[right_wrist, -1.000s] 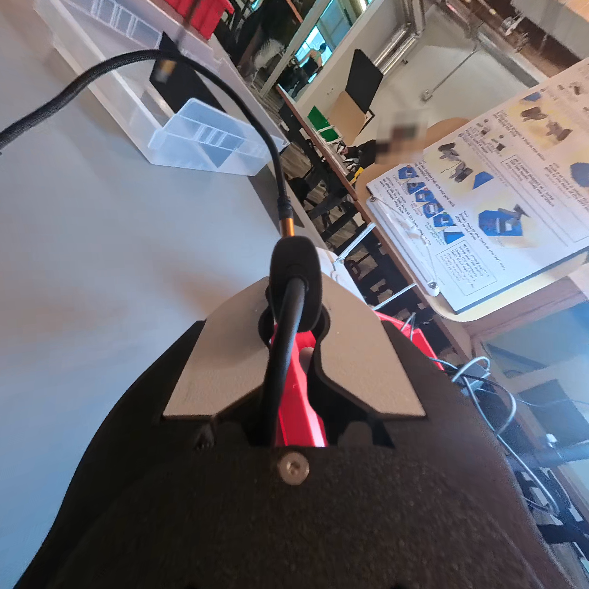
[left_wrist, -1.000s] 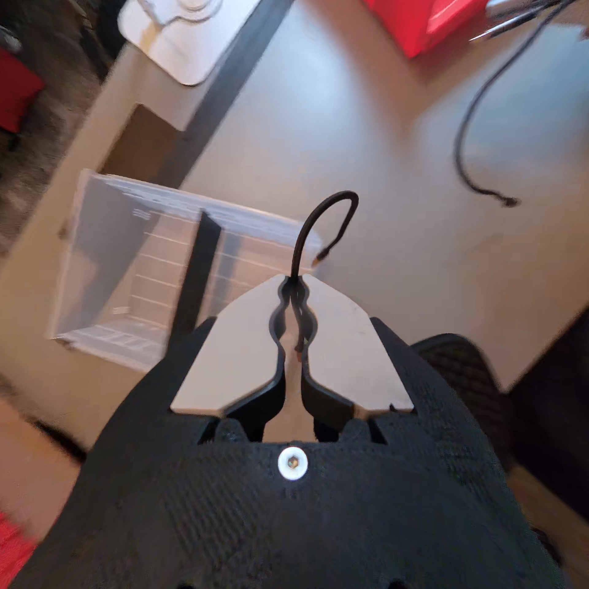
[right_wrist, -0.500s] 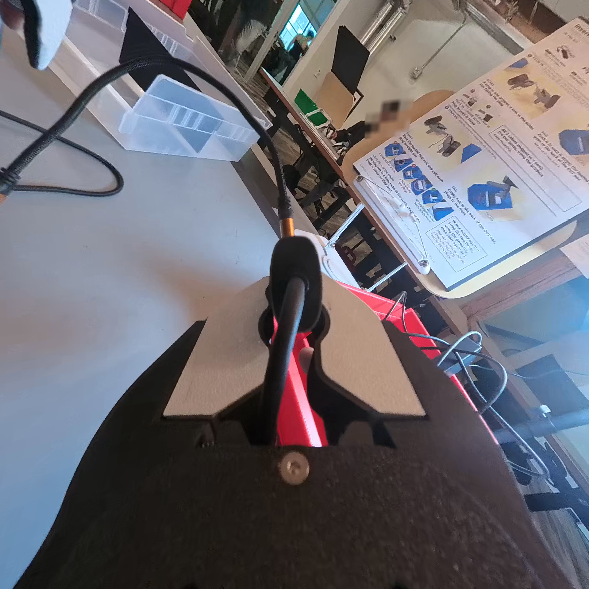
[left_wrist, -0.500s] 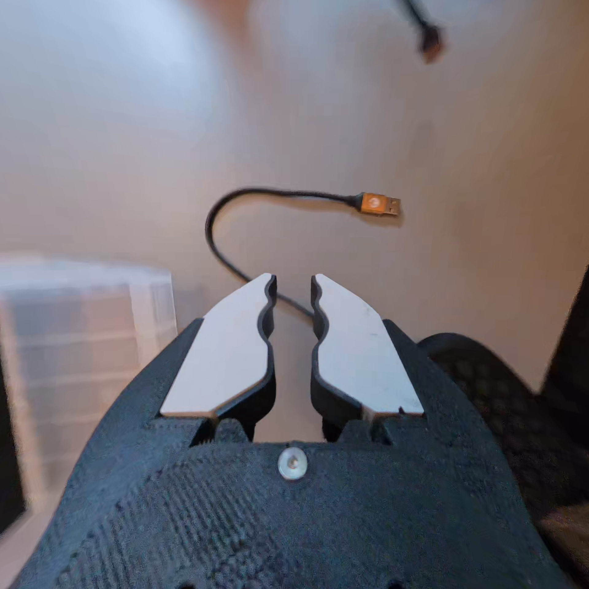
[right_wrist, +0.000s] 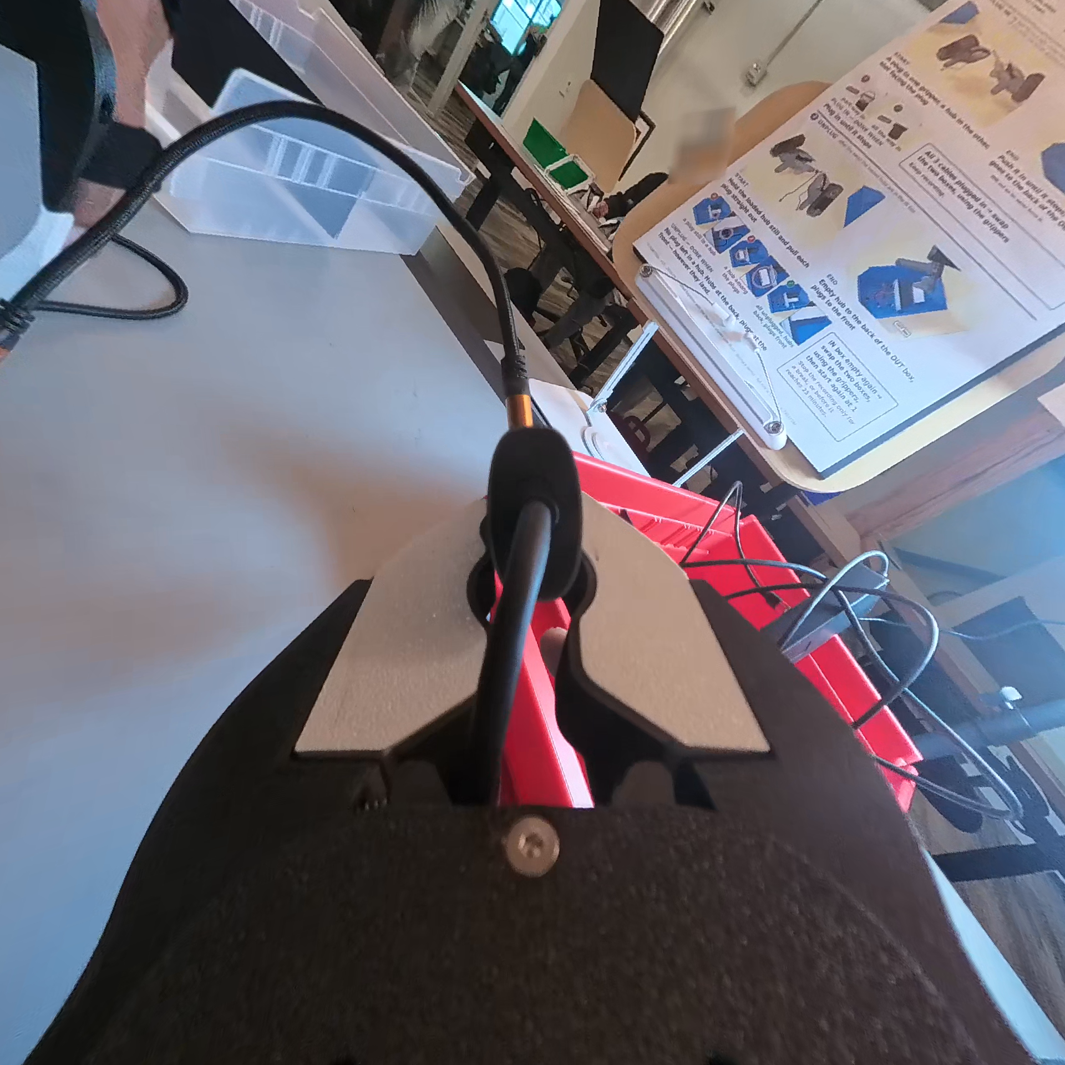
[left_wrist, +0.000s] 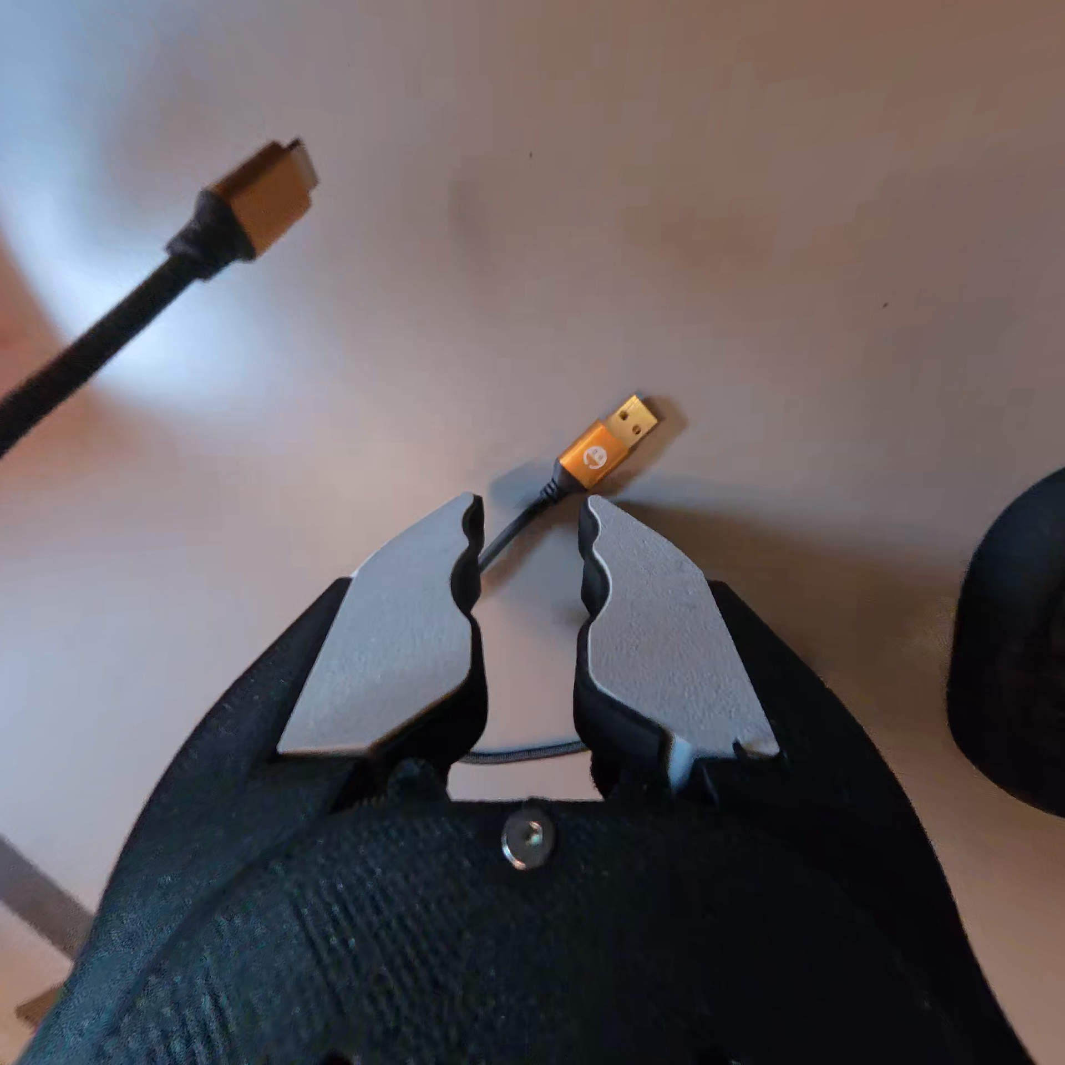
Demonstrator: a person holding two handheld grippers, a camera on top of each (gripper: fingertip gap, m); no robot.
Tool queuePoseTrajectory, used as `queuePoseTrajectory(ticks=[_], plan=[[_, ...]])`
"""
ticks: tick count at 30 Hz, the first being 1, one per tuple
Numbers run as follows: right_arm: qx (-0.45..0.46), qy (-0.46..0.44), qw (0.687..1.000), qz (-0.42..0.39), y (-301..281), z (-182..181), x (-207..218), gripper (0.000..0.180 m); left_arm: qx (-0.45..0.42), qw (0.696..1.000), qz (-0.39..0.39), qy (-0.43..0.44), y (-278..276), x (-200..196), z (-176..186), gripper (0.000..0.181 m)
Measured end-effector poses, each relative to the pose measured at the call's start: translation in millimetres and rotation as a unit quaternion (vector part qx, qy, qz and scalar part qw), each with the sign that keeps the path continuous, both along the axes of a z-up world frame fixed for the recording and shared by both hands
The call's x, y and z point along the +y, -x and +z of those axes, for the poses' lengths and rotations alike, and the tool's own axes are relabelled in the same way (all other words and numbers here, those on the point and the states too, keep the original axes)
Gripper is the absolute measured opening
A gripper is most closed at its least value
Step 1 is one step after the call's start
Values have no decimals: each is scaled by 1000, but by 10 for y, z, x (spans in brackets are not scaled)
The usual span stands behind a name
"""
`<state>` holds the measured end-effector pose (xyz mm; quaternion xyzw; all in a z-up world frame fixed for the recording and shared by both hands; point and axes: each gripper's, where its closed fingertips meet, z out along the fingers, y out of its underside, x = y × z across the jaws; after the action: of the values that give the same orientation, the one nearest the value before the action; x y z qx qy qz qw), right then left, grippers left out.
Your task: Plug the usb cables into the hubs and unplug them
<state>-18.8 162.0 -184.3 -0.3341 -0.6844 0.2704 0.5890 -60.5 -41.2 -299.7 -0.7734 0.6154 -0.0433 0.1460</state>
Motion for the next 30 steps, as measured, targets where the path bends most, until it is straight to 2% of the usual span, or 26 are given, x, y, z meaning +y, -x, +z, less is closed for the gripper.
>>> queuePoseTrajectory(ticks=[3, 4, 7, 9, 11, 14, 17, 24, 30], plan=[[-7, -1, 1000, -2, 5, -41, 30, 18, -19, 1000, -10, 10, -67, 48, -34, 21], [-10, -3, 1000, -3, 7, -57, 37, 18, -30, 999, -8, 8, -94, 72, -43, 11], [-17, -7, 1000, -5, 15, -95, 48, 18, -57, 996, 64, -25, -101, 278, -41, 6], [-20, -12, 1000, -10, 19, -109, 58, 18, -115, 984, 134, -21, -126, 361, -4, 6], [-25, -24, 999, -19, 21, -122, 76, 18, -212, 955, 205, 0, -190, 404, 98, 6], [-31, -55, 998, -24, 23, -146, 77, 18, -368, 887, 278, 17, -282, 453, 376, 6], [-38, -76, 996, -22, 38, -181, 39, 18, -447, 841, 305, 4, -296, 441, 571, 6], [-30, -108, 993, 22, 55, -213, -196, 18, -502, 783, 364, -33, -331, 464, 755, 6], [-13, -141, 987, 76, 59, -220, -506, 18, -440, 803, 401, -31, -482, 473, 823, 6]])
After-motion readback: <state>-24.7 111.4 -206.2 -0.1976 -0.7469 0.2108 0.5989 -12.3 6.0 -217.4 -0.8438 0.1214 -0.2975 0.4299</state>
